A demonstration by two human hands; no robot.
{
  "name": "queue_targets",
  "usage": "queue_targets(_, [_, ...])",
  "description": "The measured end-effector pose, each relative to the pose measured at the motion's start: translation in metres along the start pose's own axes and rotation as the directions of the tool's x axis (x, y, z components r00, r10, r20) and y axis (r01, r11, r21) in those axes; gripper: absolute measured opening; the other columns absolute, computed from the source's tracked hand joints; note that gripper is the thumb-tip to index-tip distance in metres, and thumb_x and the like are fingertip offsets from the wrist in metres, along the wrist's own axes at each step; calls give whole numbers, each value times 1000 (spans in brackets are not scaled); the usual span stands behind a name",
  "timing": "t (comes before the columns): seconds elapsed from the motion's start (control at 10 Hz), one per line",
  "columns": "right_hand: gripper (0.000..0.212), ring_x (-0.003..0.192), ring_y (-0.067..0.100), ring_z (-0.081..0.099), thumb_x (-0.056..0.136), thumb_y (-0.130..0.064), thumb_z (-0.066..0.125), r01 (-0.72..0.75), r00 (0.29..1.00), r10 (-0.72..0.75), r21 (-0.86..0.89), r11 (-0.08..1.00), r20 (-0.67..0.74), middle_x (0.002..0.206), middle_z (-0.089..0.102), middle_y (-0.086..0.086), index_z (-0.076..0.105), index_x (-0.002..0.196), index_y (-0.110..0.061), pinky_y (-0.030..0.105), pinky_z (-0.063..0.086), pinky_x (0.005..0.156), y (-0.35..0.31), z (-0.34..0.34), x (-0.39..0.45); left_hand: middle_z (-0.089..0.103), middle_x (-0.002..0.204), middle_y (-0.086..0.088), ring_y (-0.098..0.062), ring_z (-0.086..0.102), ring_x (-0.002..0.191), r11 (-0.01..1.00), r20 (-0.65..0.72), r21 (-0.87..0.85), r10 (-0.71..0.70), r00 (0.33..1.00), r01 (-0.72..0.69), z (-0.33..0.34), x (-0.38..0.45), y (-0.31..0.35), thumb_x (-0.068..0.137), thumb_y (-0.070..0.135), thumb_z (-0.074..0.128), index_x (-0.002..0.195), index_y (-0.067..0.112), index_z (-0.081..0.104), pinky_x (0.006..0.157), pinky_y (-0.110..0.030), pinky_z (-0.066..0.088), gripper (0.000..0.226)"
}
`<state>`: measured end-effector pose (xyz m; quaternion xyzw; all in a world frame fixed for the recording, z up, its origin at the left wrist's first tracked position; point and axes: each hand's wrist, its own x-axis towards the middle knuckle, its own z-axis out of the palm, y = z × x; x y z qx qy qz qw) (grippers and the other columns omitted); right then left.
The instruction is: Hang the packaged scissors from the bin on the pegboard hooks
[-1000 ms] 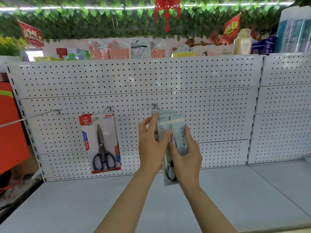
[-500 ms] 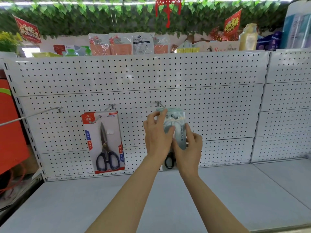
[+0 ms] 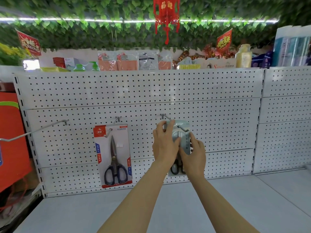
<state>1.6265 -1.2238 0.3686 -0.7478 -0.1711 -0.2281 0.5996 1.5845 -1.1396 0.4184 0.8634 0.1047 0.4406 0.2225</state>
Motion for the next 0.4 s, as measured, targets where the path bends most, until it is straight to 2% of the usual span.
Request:
queue_targets(0.1, [69,104,14,52,82,-26,71,54,998,-55,-49,997,-12,120,52,-1,40,144,-29,26,43,72,1,0,-1,28,144,10,-17,41,121,999,45,25,25,999,-26,-8,1,-7,87,27,65,144,41,30,72,-32,51,68])
queue_targets(0.2, [73,113,14,50,80,-24,73,86,996,-86,-129,988,8,127,52,-2,39,144,-27,27,44,76,0,-5,-6,24,151,9,-16,37,128,998,87,54,16,996,-20,-20,-7,-14,89,31,63,149,42,19,81,-36,53,76])
queue_targets(0.3, [73,119,19,49,79,-27,73,146,989,-150,-191,971,-7,132,52,2,41,144,-21,36,48,88,2,-13,-16,22,155,8,-16,29,137,996,86,91,8,996,-16,-36,-23,-32,91,37,62,152,35,15,96,-39,50,77])
queue_targets(0.4, [71,118,24,50,77,-21,77,281,957,-290,-280,918,9,129,56,9,45,140,-11,39,45,98,1,-28,-31,24,156,6,-17,23,141,973,64,225,30,998,-44,-59,-48,-48,91,39,62,152,29,19,105,-39,44,75])
